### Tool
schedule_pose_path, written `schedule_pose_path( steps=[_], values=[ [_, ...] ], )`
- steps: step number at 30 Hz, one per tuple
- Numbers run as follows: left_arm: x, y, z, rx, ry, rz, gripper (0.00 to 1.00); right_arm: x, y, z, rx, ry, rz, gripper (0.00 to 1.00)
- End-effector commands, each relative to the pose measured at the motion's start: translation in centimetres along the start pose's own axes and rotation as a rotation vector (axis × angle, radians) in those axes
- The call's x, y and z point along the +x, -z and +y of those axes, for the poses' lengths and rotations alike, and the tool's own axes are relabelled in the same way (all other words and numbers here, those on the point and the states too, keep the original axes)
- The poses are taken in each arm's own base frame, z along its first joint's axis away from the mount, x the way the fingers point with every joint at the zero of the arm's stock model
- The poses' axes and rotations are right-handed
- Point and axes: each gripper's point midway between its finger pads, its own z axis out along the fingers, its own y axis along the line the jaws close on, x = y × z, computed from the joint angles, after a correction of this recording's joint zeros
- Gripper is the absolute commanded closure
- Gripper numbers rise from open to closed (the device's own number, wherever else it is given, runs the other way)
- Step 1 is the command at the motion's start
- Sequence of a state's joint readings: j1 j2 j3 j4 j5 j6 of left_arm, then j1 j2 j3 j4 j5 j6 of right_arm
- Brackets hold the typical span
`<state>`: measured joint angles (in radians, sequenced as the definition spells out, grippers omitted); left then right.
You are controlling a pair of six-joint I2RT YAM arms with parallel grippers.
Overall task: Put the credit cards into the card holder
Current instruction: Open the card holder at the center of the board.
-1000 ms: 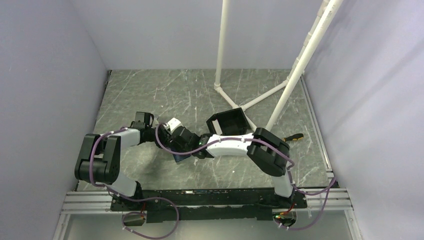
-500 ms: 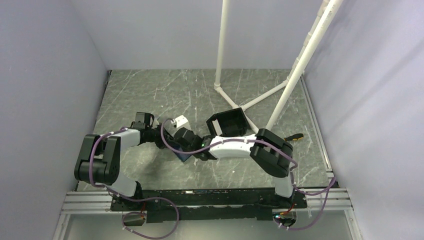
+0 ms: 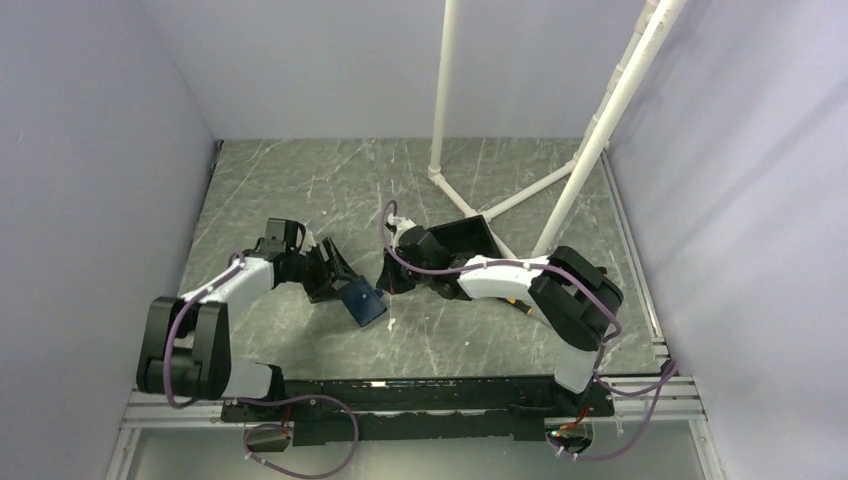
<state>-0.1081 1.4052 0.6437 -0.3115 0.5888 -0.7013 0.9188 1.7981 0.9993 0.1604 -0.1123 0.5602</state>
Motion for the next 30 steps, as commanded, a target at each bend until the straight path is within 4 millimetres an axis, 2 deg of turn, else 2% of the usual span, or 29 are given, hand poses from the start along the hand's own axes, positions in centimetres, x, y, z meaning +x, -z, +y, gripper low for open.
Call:
schedule_pose_path(
  steps=[1,4,12,16,21,25,30],
  values=[
    [0.1,2.4,-0.1,-0.126,-0.090,-0.053,0.15,-2.6,2.4,4.6,-0.218,-0.050,-0.048,1.00],
    [0.6,2.2,0.3,-0.212,-0.060,-0.032,0.05,-3.0,2.9,5.1,-0.235,-0.064,-0.059,1.00],
    [0.4,0.4,0.3,-0.358,0.002,-0.009,0.02,-3.7,3.8,5.9,-0.270,-0.086,-0.092,1.00],
    [0.5,-0.4,0.3,-0.343,-0.001,0.013,0.19,-3.9,4.2,5.9,-0.266,-0.084,-0.102,1.00],
    [0.4,0.6,1.1,-0.371,-0.042,-0.030,0.49,-3.8,4.8,5.2,-0.233,-0.083,-0.112,1.00],
    [0.6,1.8,1.2,-0.372,-0.077,-0.069,0.58,-3.4,5.1,4.1,-0.186,-0.095,-0.110,1.00],
    [0.2,3.0,0.9,-0.343,-0.117,-0.138,0.62,-2.7,5.3,2.7,-0.125,-0.104,-0.098,1.00]
  ],
)
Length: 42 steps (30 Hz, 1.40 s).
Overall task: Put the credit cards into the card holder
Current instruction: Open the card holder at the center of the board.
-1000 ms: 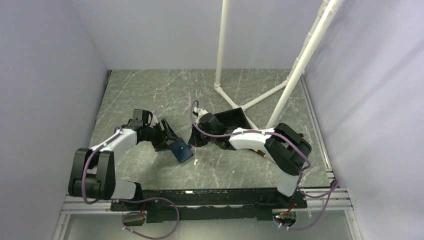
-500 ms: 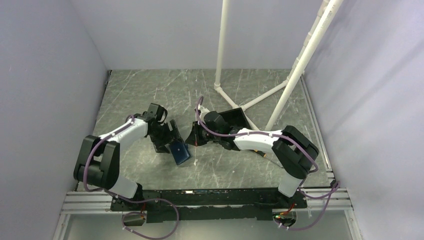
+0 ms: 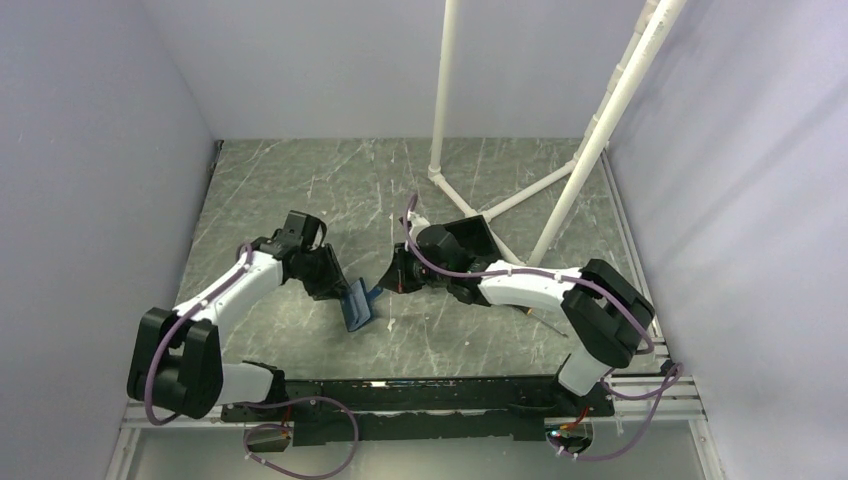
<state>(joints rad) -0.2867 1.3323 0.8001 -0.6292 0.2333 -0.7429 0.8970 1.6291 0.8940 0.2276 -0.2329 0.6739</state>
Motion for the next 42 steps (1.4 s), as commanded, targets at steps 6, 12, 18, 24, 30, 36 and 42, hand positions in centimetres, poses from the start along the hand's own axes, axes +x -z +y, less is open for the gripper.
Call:
schedule_pose_path(
  steps=[6,12,18,24,30,36,42],
  values=[
    [-0.7,0.9,2.1,-0.074,-0.043,-0.076,0.64,-0.9,1.6,-1.6,0.099,0.024,-0.046,1.00],
    [-0.4,0.9,2.8,-0.104,-0.030,-0.056,0.64,-0.6,1.9,-2.2,0.122,0.049,-0.040,1.00],
    [-0.4,1.3,2.5,-0.068,-0.039,-0.070,0.55,0.1,1.4,-2.5,0.117,0.058,-0.010,1.00],
    [-0.1,1.7,0.6,0.036,-0.052,-0.059,0.50,0.8,0.7,-2.8,0.119,0.065,0.026,1.00],
    [0.1,2.0,-0.5,0.085,-0.041,-0.042,0.59,1.1,0.4,-2.8,0.113,0.065,0.043,1.00],
    [0.5,1.5,-0.8,0.115,-0.026,-0.019,0.72,1.0,0.4,-2.8,0.113,0.072,0.044,1.00],
    [0.8,1.6,-1.0,0.127,-0.018,-0.012,0.68,1.1,0.1,-2.8,0.112,0.075,0.053,1.00]
  ],
)
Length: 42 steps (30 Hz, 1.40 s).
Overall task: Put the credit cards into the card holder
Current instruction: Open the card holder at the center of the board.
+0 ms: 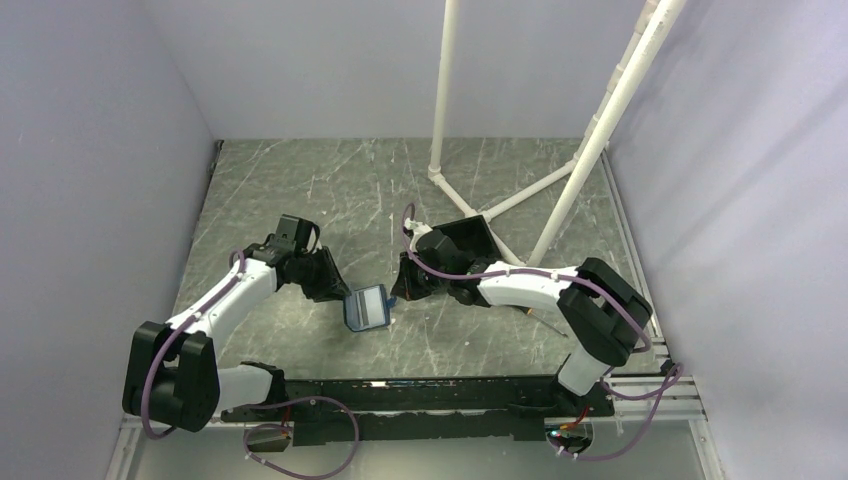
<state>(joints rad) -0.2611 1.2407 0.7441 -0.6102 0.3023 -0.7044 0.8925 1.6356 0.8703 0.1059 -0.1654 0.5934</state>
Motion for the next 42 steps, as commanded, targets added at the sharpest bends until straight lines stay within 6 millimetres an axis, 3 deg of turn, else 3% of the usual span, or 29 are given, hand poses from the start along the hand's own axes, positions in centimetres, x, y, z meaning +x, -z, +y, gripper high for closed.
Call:
schedule_pose_path(
  steps=[1,6,19,23,30,37,42],
  values=[
    [-0.1,0.5,-0.9,0.045,0.011,-0.007,0.66,-1.5,-0.2,1.1,-0.032,0.027,-0.026,1.00],
    [0.1,1.1,-0.9,0.045,0.009,-0.015,0.63,-1.5,-0.3,1.2,-0.034,0.028,-0.023,1.00],
    [0.4,0.3,0.7,-0.025,0.014,0.000,0.71,-1.8,0.2,1.6,-0.039,0.040,-0.030,1.00],
    [0.4,0.2,1.5,-0.066,0.017,-0.002,0.66,-2.8,0.9,3.5,-0.083,0.062,-0.050,1.00],
    [0.3,0.9,1.6,-0.071,0.022,-0.039,0.50,-5.3,2.7,9.1,-0.232,0.095,-0.092,1.00],
    [0.2,2.1,1.4,-0.053,-0.001,-0.075,0.21,-5.7,2.5,9.6,-0.245,0.088,-0.091,1.00],
    [0.5,1.5,1.5,-0.049,-0.004,-0.054,0.18,-5.2,2.0,9.2,-0.233,0.079,-0.076,1.00]
  ],
)
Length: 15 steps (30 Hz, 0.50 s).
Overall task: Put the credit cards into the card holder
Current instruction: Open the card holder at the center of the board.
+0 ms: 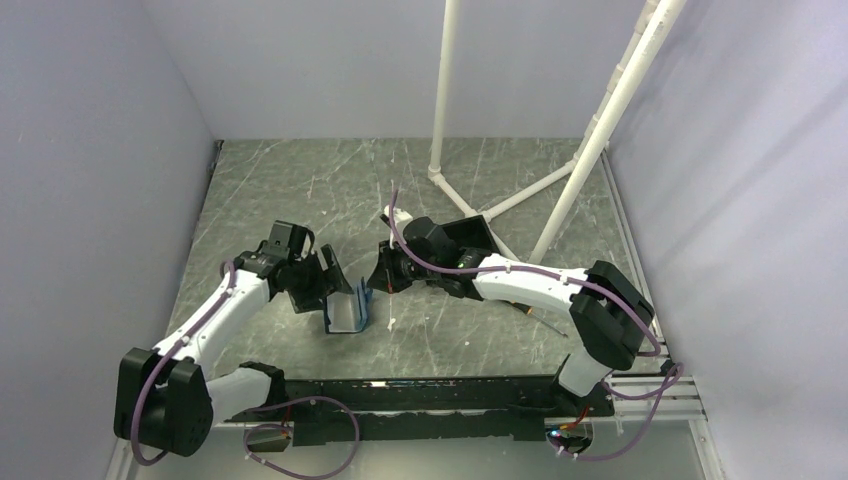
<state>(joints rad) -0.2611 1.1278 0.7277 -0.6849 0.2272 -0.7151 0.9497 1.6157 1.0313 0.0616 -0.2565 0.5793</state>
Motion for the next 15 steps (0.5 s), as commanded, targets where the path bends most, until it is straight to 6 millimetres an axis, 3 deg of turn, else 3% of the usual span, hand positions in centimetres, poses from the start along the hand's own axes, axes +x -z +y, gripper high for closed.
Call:
schedule_pose_path(
  steps=[1,4,11,15],
  values=[
    [0.3,-0.4,0.3,-0.001,-0.010,0.013,0.20,-1.9,0.3,1.6,-0.047,0.008,-0.049,1.00],
    [0.2,-0.5,0.1,0.011,-0.017,0.019,0.23,-1.9,0.3,1.7,-0.050,0.008,-0.050,1.00],
    [0.0,-0.2,-0.5,0.038,-0.037,0.009,0.05,-2.4,0.4,2.6,-0.066,0.019,-0.057,1.00],
    [0.3,-0.7,-0.4,0.035,-0.033,0.038,0.10,-2.4,0.4,2.7,-0.070,0.020,-0.058,1.00]
  ],
)
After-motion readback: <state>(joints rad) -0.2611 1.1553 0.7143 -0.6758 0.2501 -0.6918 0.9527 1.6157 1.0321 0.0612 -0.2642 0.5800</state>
